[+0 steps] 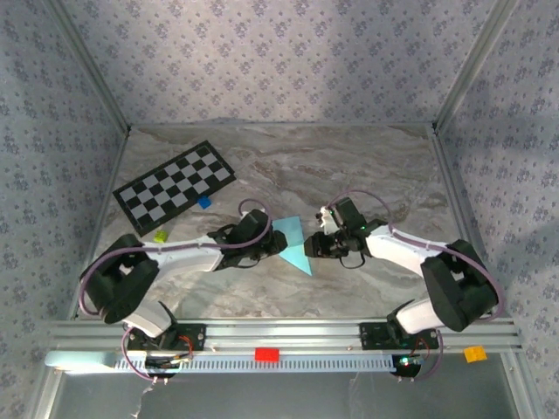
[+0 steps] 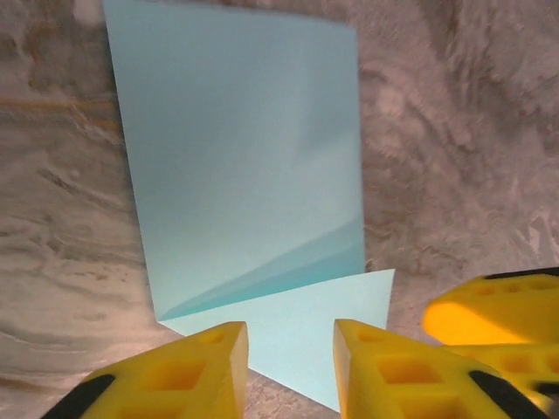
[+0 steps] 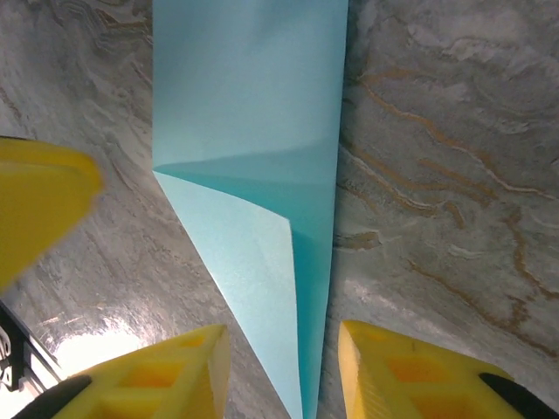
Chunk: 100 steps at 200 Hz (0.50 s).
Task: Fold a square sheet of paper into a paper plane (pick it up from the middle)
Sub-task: Third fold the triangle at the center of the table.
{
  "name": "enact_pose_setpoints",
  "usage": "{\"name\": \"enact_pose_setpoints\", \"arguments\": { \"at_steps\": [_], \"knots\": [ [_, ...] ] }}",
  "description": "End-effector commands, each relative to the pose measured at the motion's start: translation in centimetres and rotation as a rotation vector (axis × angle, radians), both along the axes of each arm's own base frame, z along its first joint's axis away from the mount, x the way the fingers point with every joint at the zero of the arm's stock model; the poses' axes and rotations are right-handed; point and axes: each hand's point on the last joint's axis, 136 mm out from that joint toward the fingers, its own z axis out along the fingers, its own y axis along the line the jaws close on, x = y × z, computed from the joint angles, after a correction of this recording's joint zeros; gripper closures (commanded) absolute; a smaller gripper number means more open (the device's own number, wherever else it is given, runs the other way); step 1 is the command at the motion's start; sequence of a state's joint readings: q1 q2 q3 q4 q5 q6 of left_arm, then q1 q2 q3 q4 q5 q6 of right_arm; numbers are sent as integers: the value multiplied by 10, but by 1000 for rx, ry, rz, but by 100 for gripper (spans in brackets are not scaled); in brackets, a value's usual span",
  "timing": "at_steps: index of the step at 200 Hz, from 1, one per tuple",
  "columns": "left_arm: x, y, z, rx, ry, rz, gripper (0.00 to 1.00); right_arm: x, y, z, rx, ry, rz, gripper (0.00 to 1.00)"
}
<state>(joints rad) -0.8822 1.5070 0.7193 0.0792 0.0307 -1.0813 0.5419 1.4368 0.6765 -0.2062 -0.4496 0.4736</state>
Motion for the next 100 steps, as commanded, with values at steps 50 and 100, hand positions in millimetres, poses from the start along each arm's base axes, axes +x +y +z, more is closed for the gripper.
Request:
{"name": "enact_pose_setpoints", "arguments": {
  "at_steps": [50, 100],
  "knots": [
    [6, 34, 3, 2, 10, 63, 60, 13, 25, -1, 58, 23, 54, 70],
    [8, 37, 1, -29, 35, 70, 58, 15, 27, 0, 70, 24, 64, 84]
  ]
}}
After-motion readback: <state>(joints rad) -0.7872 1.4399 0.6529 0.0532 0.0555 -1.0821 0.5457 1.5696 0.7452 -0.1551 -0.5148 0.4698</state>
